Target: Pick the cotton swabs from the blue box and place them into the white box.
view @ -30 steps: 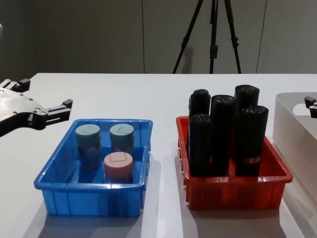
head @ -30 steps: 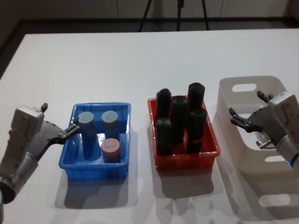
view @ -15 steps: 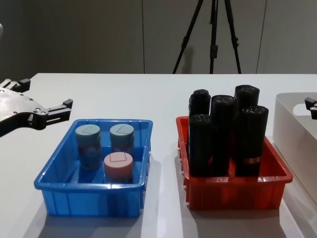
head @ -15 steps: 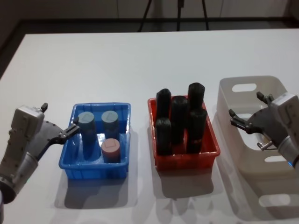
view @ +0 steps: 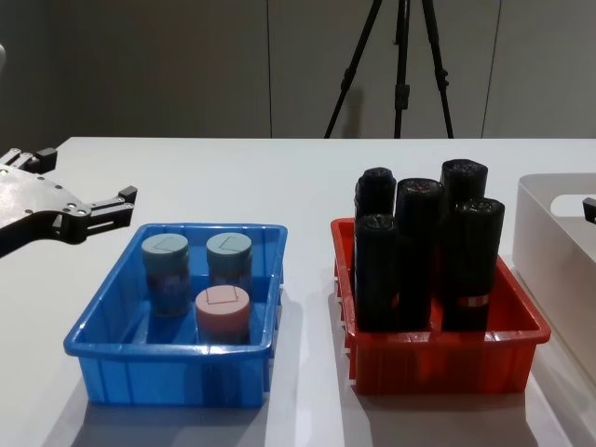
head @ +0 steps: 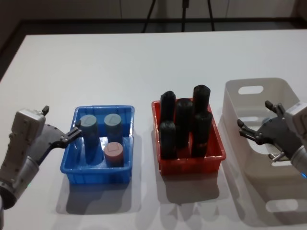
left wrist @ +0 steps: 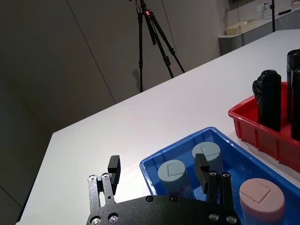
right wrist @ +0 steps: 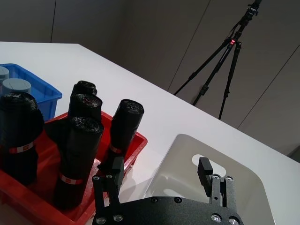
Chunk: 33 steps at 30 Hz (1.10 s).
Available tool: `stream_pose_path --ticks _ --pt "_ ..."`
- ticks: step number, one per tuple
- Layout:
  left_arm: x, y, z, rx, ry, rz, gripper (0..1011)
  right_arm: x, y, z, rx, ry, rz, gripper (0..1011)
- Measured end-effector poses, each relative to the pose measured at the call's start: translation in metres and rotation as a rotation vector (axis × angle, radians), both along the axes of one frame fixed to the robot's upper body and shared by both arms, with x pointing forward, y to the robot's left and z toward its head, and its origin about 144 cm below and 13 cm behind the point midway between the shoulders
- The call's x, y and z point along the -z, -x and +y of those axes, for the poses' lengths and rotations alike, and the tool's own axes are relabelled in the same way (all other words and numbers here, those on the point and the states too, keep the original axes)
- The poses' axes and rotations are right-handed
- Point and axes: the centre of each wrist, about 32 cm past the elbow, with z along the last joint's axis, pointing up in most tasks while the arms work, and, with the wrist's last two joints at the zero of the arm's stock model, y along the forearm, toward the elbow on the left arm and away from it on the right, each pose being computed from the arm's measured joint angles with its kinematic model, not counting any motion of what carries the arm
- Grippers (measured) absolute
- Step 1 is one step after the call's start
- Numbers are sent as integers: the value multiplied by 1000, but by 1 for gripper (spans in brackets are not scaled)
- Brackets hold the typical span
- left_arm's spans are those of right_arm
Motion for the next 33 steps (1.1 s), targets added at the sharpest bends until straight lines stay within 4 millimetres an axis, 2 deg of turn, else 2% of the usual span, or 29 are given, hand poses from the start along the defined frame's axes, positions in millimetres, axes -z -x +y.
stream_pose_path --ticks 13,33 --pt "0 0 0 0 0 0 1002 3 10 -4 -48 1 48 1001" --pt "0 0 0 0 0 0 1001 11 1 4 -121 35 114 1001"
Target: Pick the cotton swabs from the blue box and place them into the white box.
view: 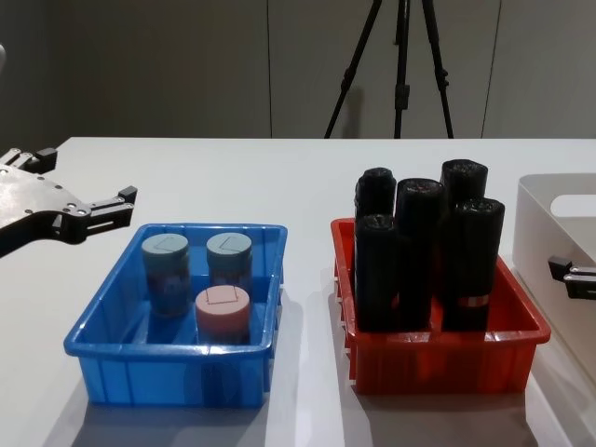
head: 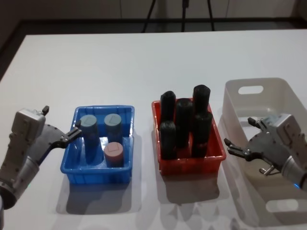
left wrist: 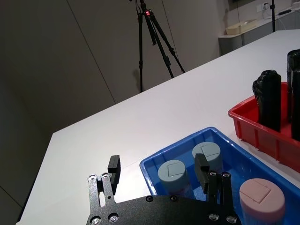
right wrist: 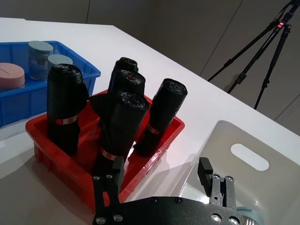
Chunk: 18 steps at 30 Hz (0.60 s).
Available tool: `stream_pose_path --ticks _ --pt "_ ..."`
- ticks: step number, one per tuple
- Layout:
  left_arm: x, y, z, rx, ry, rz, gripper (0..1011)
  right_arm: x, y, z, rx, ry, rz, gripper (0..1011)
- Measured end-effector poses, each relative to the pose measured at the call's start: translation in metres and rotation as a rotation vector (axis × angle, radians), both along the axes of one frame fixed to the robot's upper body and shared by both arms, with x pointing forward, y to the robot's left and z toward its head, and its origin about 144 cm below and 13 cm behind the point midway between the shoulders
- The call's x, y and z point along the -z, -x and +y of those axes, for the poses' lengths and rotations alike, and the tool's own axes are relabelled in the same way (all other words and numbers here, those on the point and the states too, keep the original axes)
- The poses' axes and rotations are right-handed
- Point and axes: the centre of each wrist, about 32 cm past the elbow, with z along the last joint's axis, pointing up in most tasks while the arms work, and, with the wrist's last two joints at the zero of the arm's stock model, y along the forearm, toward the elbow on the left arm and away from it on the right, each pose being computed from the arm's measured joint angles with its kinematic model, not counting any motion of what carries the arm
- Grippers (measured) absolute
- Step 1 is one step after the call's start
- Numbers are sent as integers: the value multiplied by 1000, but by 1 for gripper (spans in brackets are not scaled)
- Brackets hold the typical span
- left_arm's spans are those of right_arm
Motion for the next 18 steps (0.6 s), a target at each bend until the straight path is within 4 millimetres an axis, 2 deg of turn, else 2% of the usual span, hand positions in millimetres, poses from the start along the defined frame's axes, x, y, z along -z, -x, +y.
stream_pose_path --ticks 18 --pt "0 0 0 0 0 0 1001 5 -23 19 -27 -3 31 1001"
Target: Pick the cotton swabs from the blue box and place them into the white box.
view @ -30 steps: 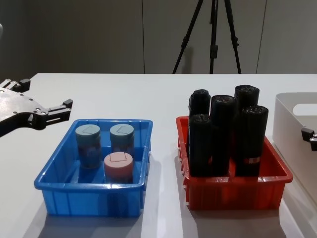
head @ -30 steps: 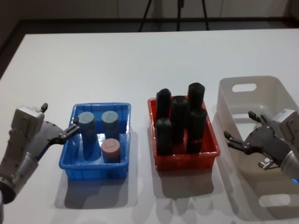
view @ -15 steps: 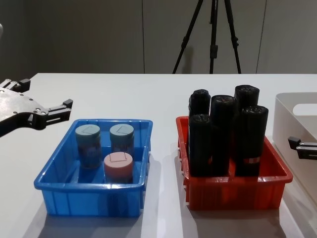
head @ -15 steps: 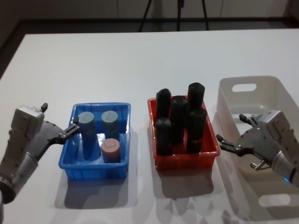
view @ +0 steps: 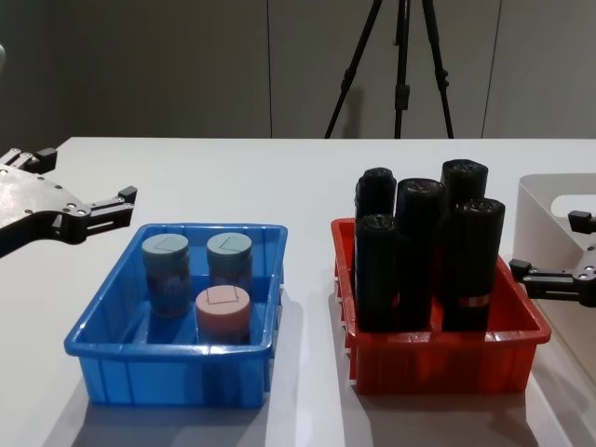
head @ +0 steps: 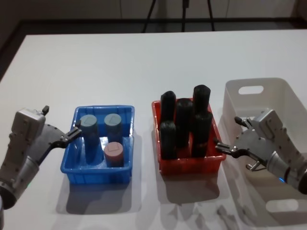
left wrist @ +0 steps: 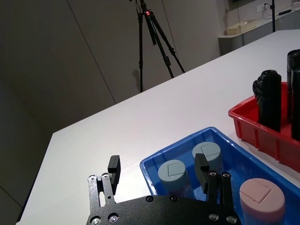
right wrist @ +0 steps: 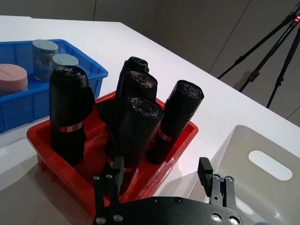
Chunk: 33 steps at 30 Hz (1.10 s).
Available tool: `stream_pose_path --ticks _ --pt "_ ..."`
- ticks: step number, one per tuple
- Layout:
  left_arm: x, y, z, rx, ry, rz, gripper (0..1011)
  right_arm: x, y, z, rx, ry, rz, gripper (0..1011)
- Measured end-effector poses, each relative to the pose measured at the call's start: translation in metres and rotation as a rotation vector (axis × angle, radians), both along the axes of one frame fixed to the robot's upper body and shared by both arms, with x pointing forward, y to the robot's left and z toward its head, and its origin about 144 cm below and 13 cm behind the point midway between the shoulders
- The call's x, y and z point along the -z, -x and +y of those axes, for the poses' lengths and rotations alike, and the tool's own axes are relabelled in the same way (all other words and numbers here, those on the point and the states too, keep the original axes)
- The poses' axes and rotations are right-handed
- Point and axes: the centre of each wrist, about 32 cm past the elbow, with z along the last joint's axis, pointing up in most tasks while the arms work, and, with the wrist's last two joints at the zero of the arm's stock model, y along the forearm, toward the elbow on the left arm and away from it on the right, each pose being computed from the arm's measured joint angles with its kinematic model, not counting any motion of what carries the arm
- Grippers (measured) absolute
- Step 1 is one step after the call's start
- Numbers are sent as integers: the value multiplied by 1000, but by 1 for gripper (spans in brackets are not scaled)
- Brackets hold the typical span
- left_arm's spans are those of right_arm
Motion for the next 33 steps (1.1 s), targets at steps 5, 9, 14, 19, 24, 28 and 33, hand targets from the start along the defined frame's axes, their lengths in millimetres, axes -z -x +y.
stream_pose_path --ticks 5,9,14,19,24,28,33 --pt "0 0 0 0 0 0 1001 2 -5 4 -6 -1 9 1001" --pt "0 0 0 0 0 0 1001 5 -8 7 -12 2 16 1001" --pt "0 0 0 0 0 0 1001 7 -13 12 -24 3 20 1001" --pt "0 0 0 0 0 0 1002 7 -18 15 -35 5 18 1001" --pt "0 0 0 0 0 0 1001 7 -21 18 -40 10 17 1001" --pt "0 0 0 0 0 0 1001 8 -24 21 -43 11 18 1001" --pt "0 0 0 0 0 0 1001 10 -28 24 -45 15 22 1001"
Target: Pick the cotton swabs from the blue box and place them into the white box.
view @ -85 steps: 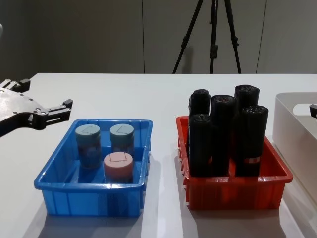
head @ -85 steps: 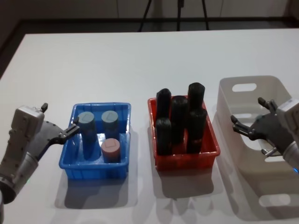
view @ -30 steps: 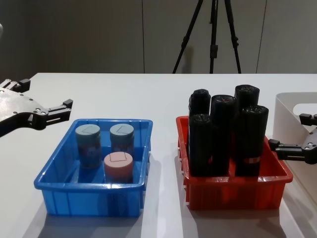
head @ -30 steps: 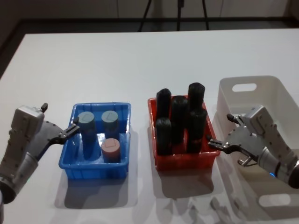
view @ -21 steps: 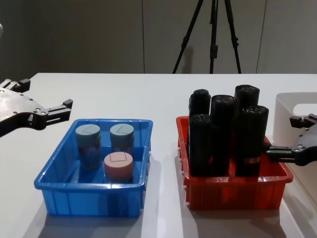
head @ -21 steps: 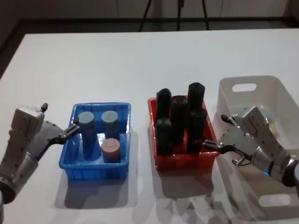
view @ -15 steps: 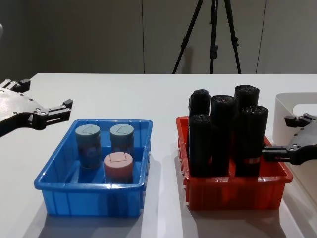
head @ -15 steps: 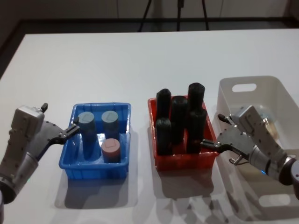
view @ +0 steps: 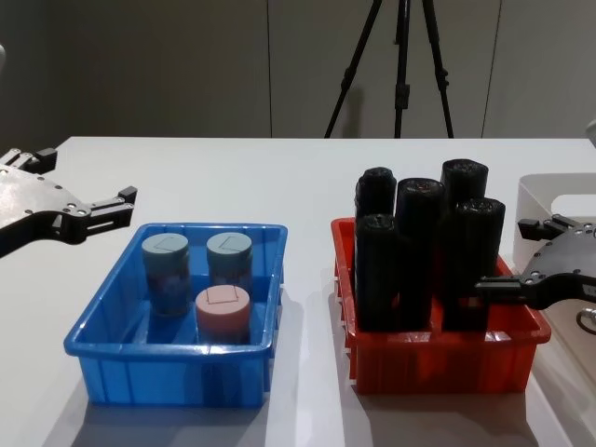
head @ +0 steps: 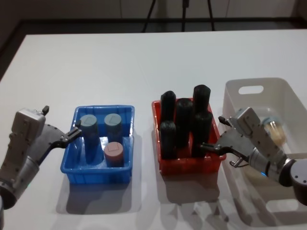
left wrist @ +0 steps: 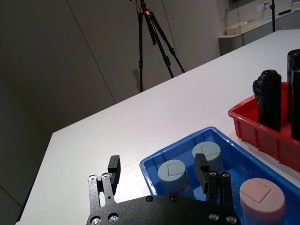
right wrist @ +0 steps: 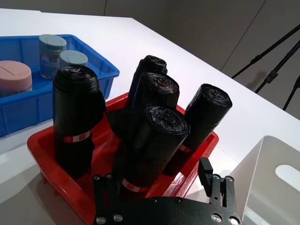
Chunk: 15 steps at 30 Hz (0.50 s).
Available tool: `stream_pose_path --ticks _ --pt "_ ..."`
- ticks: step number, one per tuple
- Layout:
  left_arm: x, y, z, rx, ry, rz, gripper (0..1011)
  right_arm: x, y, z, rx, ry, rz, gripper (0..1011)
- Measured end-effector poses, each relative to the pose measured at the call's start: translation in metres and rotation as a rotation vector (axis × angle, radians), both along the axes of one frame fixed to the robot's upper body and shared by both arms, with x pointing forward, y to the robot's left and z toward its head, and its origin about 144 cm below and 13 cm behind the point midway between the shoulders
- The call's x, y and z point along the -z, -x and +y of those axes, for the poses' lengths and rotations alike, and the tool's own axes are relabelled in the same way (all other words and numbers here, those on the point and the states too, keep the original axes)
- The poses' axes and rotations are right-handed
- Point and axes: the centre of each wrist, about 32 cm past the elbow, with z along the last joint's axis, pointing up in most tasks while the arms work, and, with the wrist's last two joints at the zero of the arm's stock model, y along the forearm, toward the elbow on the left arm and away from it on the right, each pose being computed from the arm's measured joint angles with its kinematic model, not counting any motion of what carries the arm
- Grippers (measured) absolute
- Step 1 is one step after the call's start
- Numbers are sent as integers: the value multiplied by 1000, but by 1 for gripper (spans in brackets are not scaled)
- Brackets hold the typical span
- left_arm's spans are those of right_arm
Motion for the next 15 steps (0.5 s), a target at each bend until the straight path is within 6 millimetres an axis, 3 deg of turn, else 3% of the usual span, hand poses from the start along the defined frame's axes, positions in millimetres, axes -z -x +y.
stream_pose_path --ticks 15 --pt "0 0 0 0 0 0 1001 4 -12 9 -17 7 13 1001"
